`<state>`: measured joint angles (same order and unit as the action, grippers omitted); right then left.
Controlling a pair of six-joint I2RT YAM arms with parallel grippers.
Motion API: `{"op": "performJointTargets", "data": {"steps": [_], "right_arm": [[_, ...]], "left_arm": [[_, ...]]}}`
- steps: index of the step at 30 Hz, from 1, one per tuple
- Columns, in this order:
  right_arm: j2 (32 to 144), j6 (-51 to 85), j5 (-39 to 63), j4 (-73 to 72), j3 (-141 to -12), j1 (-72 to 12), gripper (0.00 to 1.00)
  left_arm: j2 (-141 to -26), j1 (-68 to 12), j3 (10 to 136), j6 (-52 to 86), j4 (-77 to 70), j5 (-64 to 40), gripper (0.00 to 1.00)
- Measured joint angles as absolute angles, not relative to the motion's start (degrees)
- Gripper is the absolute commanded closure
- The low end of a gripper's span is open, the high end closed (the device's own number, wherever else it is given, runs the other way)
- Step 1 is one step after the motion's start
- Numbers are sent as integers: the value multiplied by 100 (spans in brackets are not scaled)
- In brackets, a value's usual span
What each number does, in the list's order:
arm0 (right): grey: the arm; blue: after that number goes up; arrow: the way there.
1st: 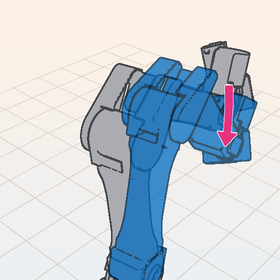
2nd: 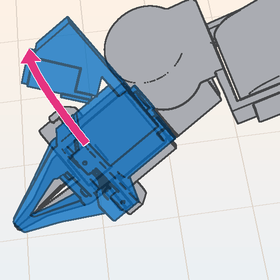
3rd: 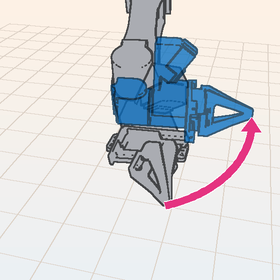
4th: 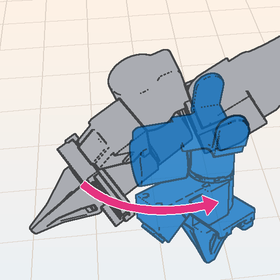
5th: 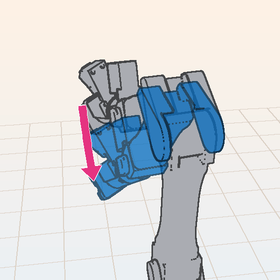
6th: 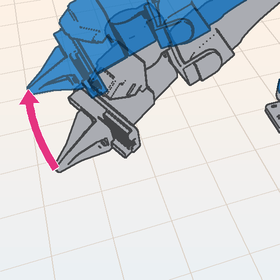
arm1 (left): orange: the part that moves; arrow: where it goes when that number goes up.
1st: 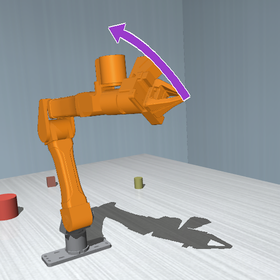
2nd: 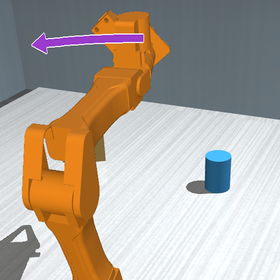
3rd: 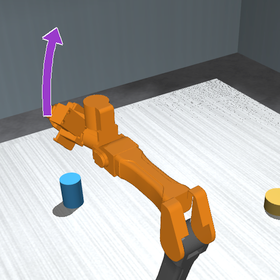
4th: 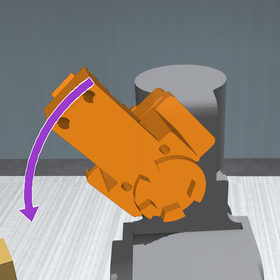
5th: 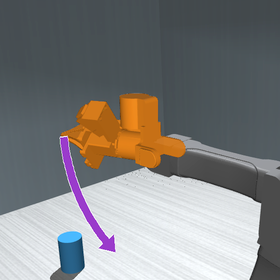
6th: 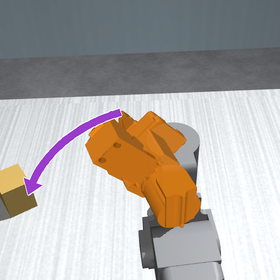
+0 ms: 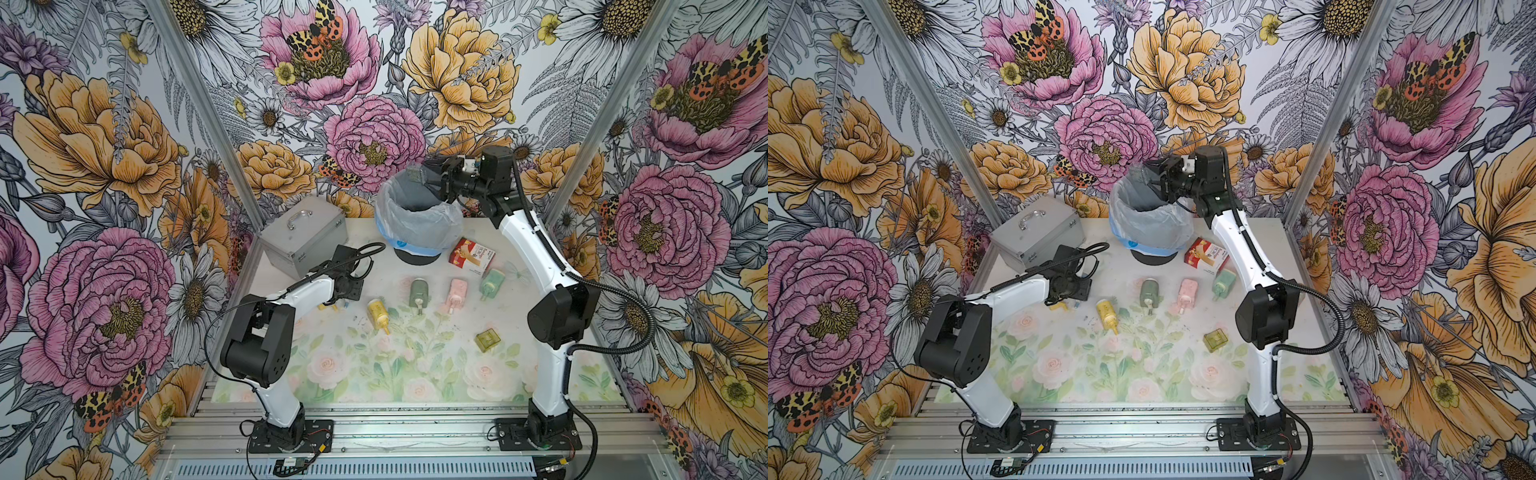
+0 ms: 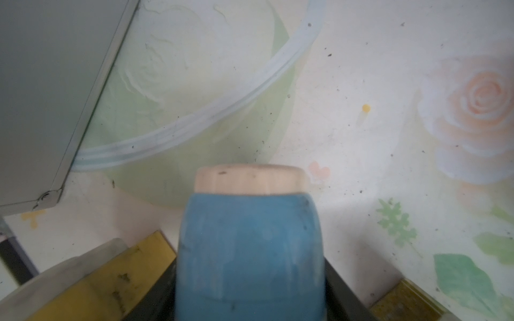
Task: Take out the pencil sharpener tray and clean the shavings
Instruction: Pour the shavings into the trash bin, then place the pencil sharpener at the center of the board.
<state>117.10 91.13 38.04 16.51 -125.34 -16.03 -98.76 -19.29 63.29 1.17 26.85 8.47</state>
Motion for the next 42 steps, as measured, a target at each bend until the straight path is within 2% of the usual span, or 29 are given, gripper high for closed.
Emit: {"op": "performJointTargets", "data": {"steps": [5, 10, 16, 28, 37, 42], "right_arm": [[11708, 9824, 3614, 1223, -12414, -1614, 76], [11640, 10816, 3380, 1, -11430, -1688, 76], [11640, 11559, 3013, -768, -10726, -1824, 77], [11240, 11939, 2237, -1647, -10040, -2023, 77], [11089, 11957, 1944, -1785, -9727, -2045, 78], [10991, 11957, 1863, -1719, -9596, -2045, 79]], "left_arm": [[-9876, -1994, 6318, 117, 2672, 904, 87], [-9876, -2115, 6296, 115, 2670, 969, 87], [-9876, -2143, 6285, 115, 2665, 1002, 87], [-9876, -2152, 6211, 115, 2663, 1278, 85], [-9876, -2152, 6180, 117, 2613, 1288, 76], [-9876, -2147, 6180, 121, 2606, 1288, 65]]}}
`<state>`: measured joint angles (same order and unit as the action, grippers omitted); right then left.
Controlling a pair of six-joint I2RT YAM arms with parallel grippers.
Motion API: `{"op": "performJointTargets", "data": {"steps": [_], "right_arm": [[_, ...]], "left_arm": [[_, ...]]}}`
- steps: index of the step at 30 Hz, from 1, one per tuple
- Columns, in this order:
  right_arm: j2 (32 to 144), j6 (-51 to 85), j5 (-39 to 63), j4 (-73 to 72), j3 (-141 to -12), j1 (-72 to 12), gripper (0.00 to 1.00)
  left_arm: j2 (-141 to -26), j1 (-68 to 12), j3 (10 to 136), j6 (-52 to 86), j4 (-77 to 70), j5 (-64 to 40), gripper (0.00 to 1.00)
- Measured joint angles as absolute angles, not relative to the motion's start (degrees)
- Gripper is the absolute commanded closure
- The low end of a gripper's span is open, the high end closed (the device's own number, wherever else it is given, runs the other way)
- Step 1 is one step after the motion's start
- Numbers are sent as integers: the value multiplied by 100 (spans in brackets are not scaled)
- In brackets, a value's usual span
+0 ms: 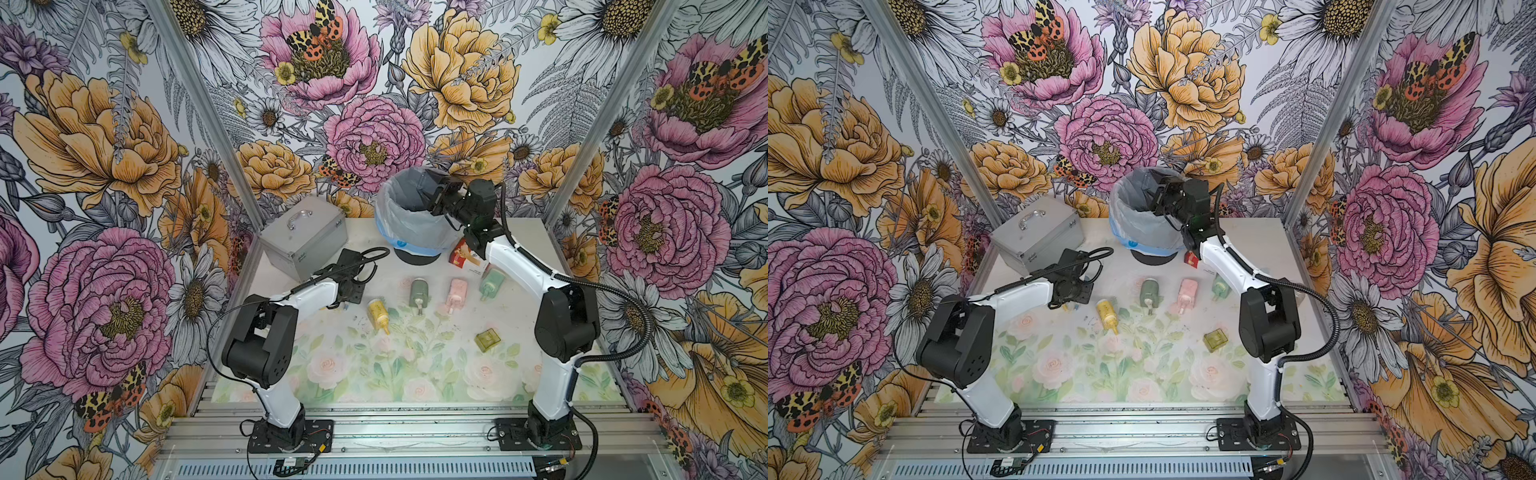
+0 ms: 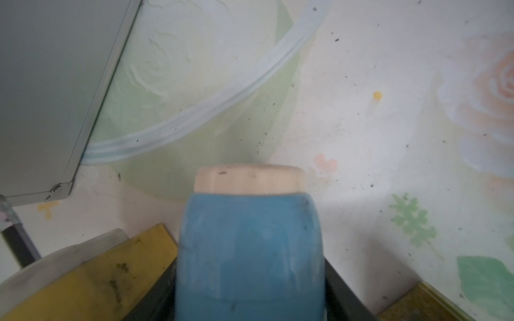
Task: Take out the pencil sharpener tray and clean the shavings
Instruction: Place the pencil sharpener at the center of the board.
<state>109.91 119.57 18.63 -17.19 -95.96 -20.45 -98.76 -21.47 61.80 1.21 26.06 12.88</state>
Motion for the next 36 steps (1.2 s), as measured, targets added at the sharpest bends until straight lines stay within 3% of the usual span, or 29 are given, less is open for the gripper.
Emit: {"op": "performJointTargets", "data": {"steps": [17, 22, 34, 35, 36], "right_arm": [[10589, 11214, 2169, -80, -10082, -2016, 82], [10554, 11153, 2239, 204, -9786, -1988, 83], [10562, 10777, 2276, 1037, -9920, -1885, 83], [10562, 10737, 2274, 1100, -10009, -1881, 83], [10562, 10694, 2274, 1168, -10127, -1876, 83]], "left_arm": [[-9821, -2021, 6108, 274, 2539, 1286, 56], [-9821, -1986, 6106, 314, 2534, 1286, 46], [-9697, -1970, 6104, 331, 2495, 1286, 36], [-9692, -1964, 6104, 333, 2497, 1286, 32], [-9690, -1962, 6104, 331, 2495, 1284, 6]]}}
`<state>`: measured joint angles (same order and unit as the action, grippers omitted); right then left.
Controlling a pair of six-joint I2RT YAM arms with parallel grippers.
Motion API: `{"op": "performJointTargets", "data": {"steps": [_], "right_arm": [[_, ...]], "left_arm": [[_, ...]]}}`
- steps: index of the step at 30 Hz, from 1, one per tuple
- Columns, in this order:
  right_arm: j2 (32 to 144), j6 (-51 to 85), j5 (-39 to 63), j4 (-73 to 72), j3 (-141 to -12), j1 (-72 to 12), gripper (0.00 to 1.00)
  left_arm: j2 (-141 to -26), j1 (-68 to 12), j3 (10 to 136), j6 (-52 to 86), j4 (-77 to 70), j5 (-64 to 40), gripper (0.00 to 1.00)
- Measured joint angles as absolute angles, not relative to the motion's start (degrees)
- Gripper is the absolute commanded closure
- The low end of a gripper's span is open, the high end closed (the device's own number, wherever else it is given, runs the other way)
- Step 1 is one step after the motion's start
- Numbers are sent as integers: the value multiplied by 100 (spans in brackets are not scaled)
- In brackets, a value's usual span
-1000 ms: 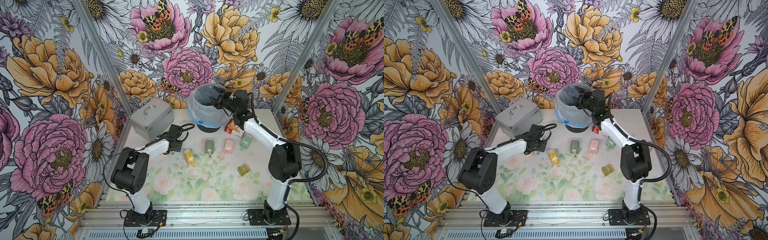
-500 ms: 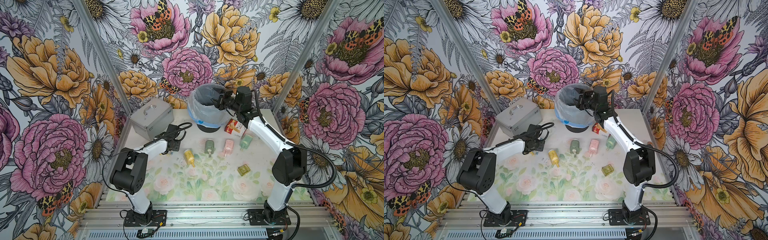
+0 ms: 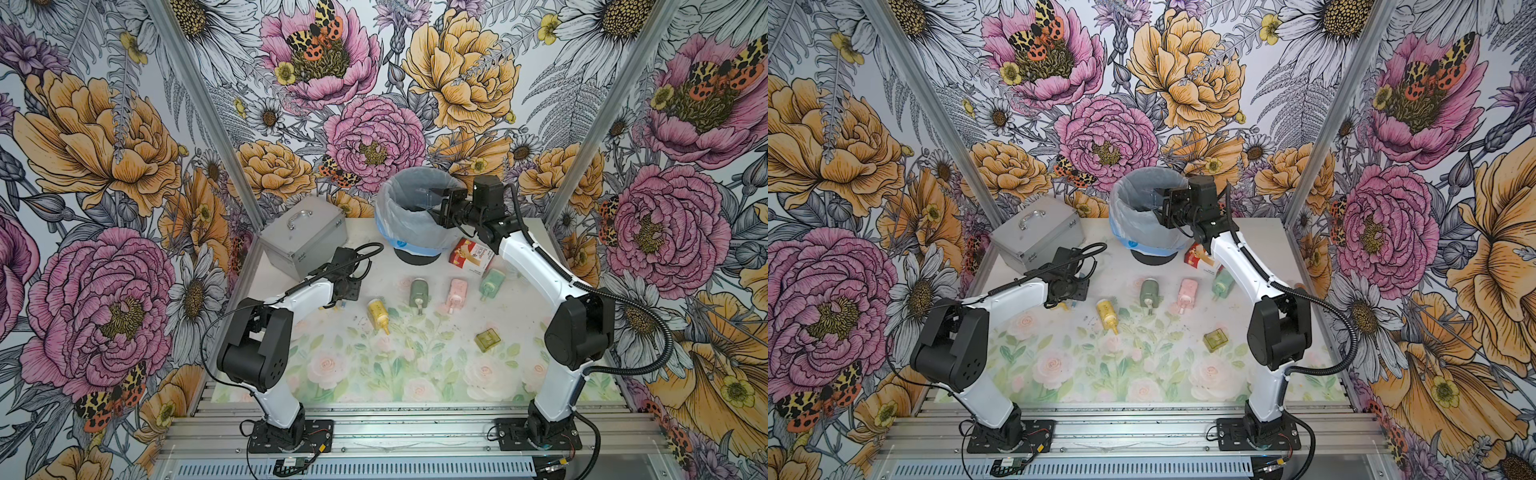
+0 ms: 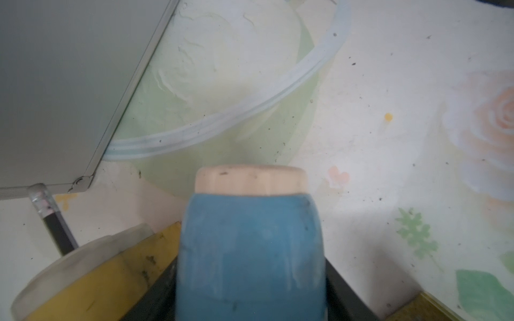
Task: Take out the pencil sharpener tray and clean the shavings
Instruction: Place the pencil sharpener at the center of the board.
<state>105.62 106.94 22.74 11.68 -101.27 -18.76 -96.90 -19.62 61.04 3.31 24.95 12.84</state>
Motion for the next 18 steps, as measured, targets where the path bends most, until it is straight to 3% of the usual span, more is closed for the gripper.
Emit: {"op": "performJointTargets", "data": {"steps": [1, 18], "right_arm": [[10562, 10656, 2274, 1208, -10241, -1876, 84], [10508, 10383, 2274, 1402, -10243, -1833, 85]], "left_arm": [[-9690, -1957, 6104, 357, 2482, 1284, 2], [-9395, -1883, 6104, 416, 2388, 1199, 1]]}}
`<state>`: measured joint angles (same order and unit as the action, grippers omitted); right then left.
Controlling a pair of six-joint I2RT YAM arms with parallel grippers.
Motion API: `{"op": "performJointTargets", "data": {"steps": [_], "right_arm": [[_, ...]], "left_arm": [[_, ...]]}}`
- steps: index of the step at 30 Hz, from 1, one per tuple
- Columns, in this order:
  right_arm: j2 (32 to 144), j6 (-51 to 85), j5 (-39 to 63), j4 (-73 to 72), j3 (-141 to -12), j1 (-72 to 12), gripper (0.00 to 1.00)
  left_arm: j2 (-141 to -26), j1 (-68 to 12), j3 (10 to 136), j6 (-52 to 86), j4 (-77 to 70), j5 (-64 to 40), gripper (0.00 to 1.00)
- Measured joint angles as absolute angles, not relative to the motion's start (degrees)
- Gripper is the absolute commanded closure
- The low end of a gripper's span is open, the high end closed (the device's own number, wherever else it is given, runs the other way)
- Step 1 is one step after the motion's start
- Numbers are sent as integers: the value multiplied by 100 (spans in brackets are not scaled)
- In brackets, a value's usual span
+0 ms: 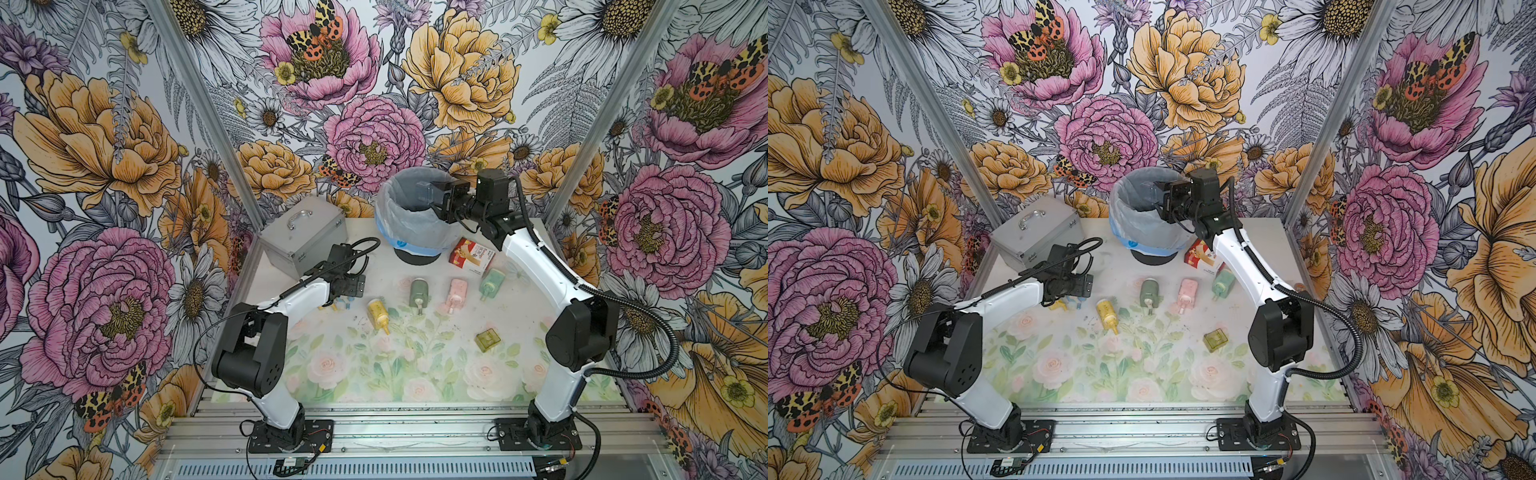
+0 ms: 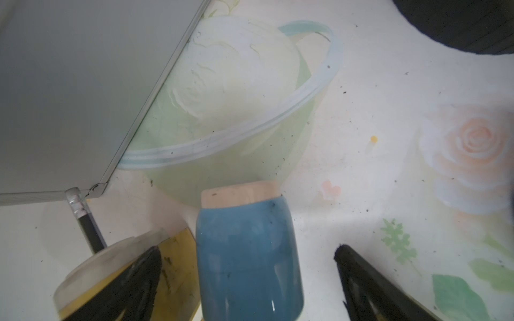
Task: Take out the pencil sharpener tray and clean the shavings
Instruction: Place the pencil sharpener at the center of the board, then place the container at the center of the board.
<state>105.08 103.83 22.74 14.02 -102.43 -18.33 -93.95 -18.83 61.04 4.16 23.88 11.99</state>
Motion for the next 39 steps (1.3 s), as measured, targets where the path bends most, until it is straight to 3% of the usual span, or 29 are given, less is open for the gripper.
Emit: {"op": "performJointTargets", "data": {"steps": [19, 27, 39], "right_arm": [[10582, 9585, 2512, 2340, -11142, -1619, 86], [10366, 8385, 2578, 2694, -10726, -1376, 86], [8980, 5791, 1979, 3282, -9769, -1240, 86]], "left_arm": [[-8499, -1844, 6104, 416, 2370, 1197, 1], [-7832, -1809, 5975, 421, 2305, 1199, 1], [-7395, -1623, 5756, 615, 2064, 786, 1]]}}
